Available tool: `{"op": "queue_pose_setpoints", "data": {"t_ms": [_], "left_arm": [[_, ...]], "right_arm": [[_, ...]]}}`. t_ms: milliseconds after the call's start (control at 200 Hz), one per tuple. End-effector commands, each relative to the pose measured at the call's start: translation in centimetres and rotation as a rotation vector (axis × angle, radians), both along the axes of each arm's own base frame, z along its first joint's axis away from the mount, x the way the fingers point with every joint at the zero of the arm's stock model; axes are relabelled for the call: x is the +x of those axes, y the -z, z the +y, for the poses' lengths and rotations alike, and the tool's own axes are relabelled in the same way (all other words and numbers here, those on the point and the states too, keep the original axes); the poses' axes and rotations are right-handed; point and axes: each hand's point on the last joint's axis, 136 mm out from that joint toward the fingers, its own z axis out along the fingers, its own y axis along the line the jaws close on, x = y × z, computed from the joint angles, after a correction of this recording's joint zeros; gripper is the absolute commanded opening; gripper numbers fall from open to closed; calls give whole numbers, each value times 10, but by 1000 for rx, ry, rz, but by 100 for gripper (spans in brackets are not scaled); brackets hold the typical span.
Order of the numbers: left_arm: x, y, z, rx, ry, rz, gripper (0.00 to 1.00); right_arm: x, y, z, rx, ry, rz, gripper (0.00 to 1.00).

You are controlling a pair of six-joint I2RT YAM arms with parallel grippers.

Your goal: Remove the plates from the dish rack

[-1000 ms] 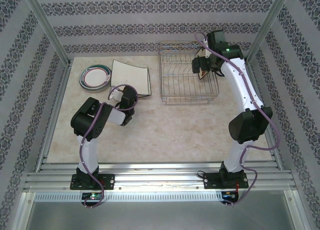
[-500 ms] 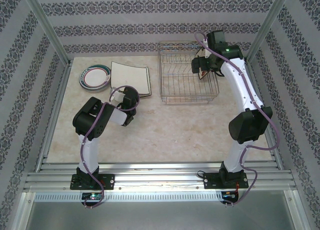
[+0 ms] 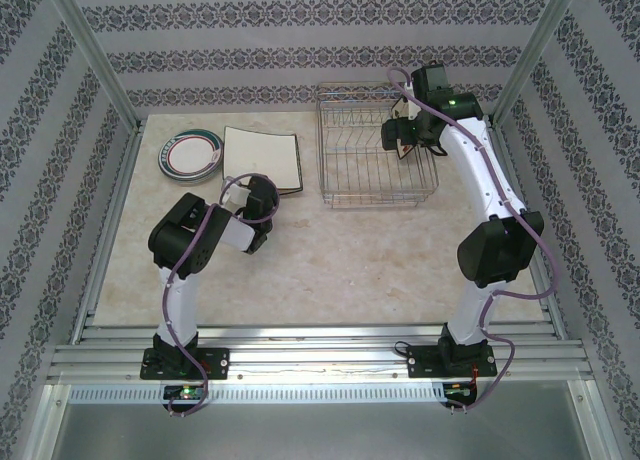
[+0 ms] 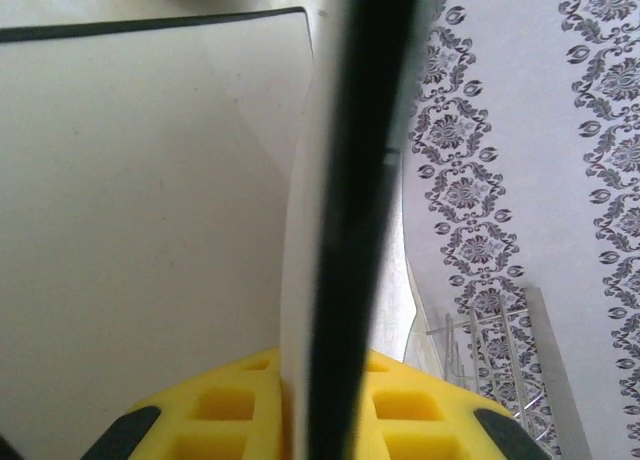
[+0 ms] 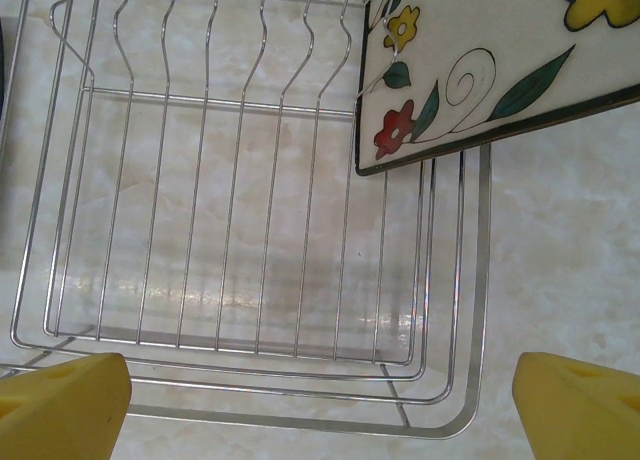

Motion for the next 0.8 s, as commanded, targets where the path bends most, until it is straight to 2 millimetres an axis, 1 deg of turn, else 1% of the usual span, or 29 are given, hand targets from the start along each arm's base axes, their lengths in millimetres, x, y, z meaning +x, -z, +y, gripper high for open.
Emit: {"op": "queue_pose_setpoints", "data": {"t_ms": [0, 295, 400, 570, 610, 674, 694, 699, 704, 709, 719, 794], "left_arm": [[4, -25, -7, -56, 8, -102, 22], [1, -15, -7, -69, 12, -38, 36], [-1, -4, -11, -56, 35, 33, 42], [-5, 3, -18, -23, 85, 115, 53], [-7, 4, -18, -7, 94, 139, 62], [-8, 2, -19, 23, 110, 174, 71], [-9, 2, -19, 36, 118, 186, 79], [-9, 2, -19, 38, 120, 188, 83], [-9, 1, -20, 41, 122, 189, 91], [-9, 1, -20, 43, 126, 191, 95], [-8, 0, -21, 46, 132, 193, 99], [-8, -4, -27, 88, 172, 235, 100]], "right_arm": [[-5, -11, 2, 12, -10, -26, 98], [-5, -11, 3, 21, -12, -30, 98], [-6, -13, 3, 23, -12, -36, 98], [-5, -12, 2, 29, -11, -36, 98], [-5, -12, 3, 31, -13, -36, 98], [-4, -10, 4, 32, -15, -34, 98], [-4, -10, 4, 34, -15, -36, 98], [-4, -10, 4, 35, -15, -35, 98], [-4, -10, 4, 36, -14, -35, 98], [-4, -10, 4, 36, -14, -35, 98], [-3, -10, 3, 37, -13, -37, 98], [-3, -8, 5, 40, -17, -35, 98]]}}
